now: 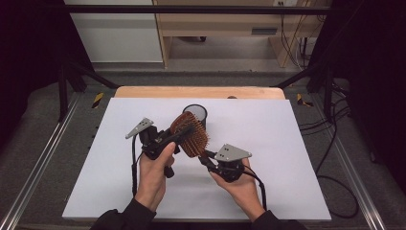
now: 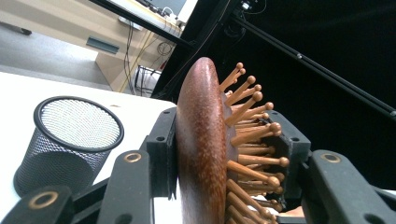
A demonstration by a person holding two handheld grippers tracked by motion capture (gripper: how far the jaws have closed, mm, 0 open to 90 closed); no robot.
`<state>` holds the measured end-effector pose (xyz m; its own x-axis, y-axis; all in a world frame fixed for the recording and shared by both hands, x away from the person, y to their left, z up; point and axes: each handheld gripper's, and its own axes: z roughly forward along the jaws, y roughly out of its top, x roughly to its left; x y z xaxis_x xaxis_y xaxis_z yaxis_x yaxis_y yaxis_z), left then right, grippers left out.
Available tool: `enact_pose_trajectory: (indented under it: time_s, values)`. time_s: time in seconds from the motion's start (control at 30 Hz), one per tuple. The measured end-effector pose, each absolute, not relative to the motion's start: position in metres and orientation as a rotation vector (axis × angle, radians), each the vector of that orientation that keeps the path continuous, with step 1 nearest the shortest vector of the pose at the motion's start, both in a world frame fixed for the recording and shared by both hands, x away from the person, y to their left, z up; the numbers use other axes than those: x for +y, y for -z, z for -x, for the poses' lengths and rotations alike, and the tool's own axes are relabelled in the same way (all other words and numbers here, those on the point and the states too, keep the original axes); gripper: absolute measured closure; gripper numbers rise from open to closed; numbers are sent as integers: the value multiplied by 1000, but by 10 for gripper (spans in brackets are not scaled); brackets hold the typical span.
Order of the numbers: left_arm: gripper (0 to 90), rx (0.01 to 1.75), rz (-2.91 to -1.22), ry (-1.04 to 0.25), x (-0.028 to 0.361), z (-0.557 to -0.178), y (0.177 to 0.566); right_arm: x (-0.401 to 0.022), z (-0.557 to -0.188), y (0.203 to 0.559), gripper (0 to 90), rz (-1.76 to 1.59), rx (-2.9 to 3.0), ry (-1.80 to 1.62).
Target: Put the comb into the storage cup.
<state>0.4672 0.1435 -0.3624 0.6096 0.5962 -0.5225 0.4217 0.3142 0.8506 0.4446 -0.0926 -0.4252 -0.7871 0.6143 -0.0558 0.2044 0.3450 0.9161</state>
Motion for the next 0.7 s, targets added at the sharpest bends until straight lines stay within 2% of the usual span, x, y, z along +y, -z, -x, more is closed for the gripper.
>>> enact_pose_trajectory:
  time_s: [0.23,0.3,0.47,0.53,0.6,0.7]
  values:
    - [522,991,-1307,-174,151,-470,359,-95,-445,427,386,-768,2221,-1410]
    - [521,991,-1310,-192,154,-470,358,-99,-444,427,331,-796,2193,-1439]
    - [521,989,-1310,-220,161,-471,356,-113,-444,427,118,-835,2104,-1489]
    - [521,987,-1309,-229,163,-470,355,-117,-444,432,115,-821,2073,-1439]
    - [521,983,-1314,-237,164,-470,353,-123,-445,436,153,-868,2062,-1403]
    - [521,975,-1316,-251,167,-470,350,-131,-443,438,145,-881,2069,-1377]
